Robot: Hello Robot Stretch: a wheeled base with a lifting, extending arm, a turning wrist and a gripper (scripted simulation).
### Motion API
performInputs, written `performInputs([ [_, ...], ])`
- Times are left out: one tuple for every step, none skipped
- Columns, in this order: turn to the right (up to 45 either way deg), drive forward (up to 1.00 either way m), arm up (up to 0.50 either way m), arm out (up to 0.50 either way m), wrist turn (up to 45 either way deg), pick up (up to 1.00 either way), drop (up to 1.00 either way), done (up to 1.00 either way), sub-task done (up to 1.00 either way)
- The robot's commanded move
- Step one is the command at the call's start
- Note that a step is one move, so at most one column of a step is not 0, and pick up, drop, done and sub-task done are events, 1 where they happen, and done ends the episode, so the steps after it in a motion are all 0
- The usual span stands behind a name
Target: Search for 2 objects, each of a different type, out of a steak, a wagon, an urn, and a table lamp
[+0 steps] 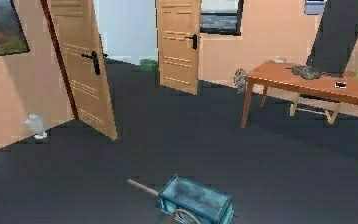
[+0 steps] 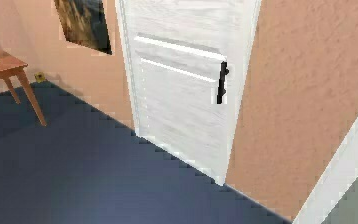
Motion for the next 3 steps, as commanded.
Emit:
performInputs([
  [0.0, 0.0, 0.0, 0.0, 0.0, 0.0, 0.0, 0.0, 1.0],
  [45.0, 0.0, 0.0, 0.0, 0.0, 0.0, 0.0, 0.0, 0.0],
  [45.0, 0.0, 0.0, 0.0, 0.0, 0.0, 0.0, 0.0, 0.0],
])
